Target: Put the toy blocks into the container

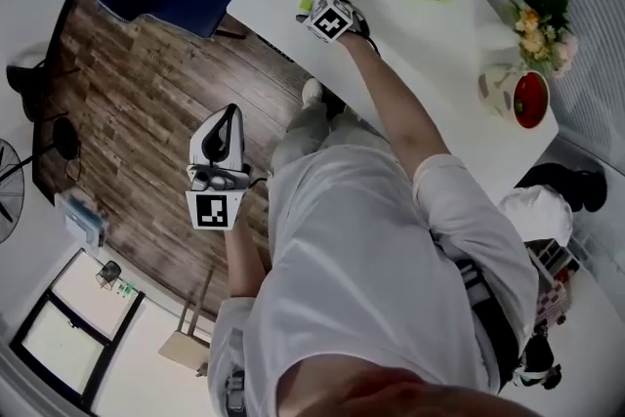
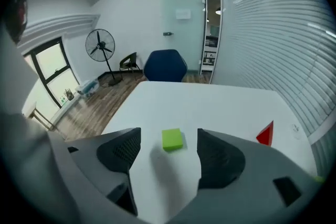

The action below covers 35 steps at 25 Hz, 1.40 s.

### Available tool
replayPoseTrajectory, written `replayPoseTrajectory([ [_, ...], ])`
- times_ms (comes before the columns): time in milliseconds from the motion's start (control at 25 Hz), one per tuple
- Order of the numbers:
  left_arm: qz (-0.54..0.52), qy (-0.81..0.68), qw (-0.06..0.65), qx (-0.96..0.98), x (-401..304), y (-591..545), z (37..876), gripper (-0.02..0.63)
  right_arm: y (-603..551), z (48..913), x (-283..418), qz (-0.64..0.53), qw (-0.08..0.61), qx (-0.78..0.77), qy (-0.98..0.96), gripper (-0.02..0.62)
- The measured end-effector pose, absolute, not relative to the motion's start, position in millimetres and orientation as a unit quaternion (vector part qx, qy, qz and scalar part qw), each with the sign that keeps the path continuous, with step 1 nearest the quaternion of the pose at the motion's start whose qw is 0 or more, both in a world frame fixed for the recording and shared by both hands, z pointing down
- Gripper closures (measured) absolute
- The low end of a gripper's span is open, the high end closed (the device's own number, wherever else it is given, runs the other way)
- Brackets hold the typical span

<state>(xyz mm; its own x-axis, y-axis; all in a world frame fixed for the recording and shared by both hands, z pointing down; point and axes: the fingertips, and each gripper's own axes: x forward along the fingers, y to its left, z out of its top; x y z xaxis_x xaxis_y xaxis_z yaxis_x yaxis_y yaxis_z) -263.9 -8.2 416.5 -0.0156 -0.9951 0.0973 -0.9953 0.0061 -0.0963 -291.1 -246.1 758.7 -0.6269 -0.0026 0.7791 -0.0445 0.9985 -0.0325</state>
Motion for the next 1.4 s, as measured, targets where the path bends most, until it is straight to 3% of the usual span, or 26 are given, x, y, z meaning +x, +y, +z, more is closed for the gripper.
replayPoseTrajectory([
  [80, 0.074, -0.714, 0.008, 0.696, -265.8, 0.4, 416.4, 0.609, -250.1, 768.9, -294.9, 0.031, 0.451, 0.017, -0.892, 0.3],
  [120, 0.079, -0.715, 0.01, 0.695, -266.9, 2.9, 415.6, 0.609, -251.7, 769.4, -294.5, 0.026, 0.458, 0.018, -0.888, 0.424],
  [160, 0.084, -0.714, 0.01, 0.695, -268.3, 4.1, 414.9, 0.609, -252.6, 768.5, -293.3, 0.019, 0.462, 0.017, -0.886, 0.463],
  [320, 0.096, -0.699, -0.001, 0.708, -271.5, -4.3, 429.4, 0.609, -252.3, 762.3, -282.0, 0.018, 0.426, 0.032, -0.904, 0.466],
  [520, 0.106, -0.644, -0.011, 0.758, -255.2, -34.7, 432.4, 0.607, -261.0, 676.2, -229.3, 0.049, 0.294, 0.117, -0.948, 0.466],
  [680, 0.086, -0.584, -0.012, 0.807, -228.6, -84.0, 438.5, 0.608, -281.4, 590.8, -138.4, 0.042, 0.203, 0.218, -0.954, 0.466],
  [840, 0.055, -0.523, -0.003, 0.851, -194.0, -128.1, 439.8, 0.609, -297.9, 520.3, -2.3, 0.027, 0.151, 0.368, -0.917, 0.466],
  [960, 0.059, -0.491, -0.021, 0.869, -166.2, -145.9, 435.4, 0.607, -303.8, 501.3, 102.4, 0.015, 0.163, 0.461, -0.872, 0.466],
  [1120, 0.047, -0.442, -0.033, 0.895, -115.9, -160.6, 433.5, 0.607, -304.5, 503.9, 238.5, 0.016, 0.236, 0.544, -0.805, 0.466],
  [1400, 0.046, -0.401, -0.034, 0.914, -71.8, -163.6, 427.8, 0.607, -338.1, 550.6, 343.3, 0.071, 0.329, 0.591, -0.733, 0.465],
])
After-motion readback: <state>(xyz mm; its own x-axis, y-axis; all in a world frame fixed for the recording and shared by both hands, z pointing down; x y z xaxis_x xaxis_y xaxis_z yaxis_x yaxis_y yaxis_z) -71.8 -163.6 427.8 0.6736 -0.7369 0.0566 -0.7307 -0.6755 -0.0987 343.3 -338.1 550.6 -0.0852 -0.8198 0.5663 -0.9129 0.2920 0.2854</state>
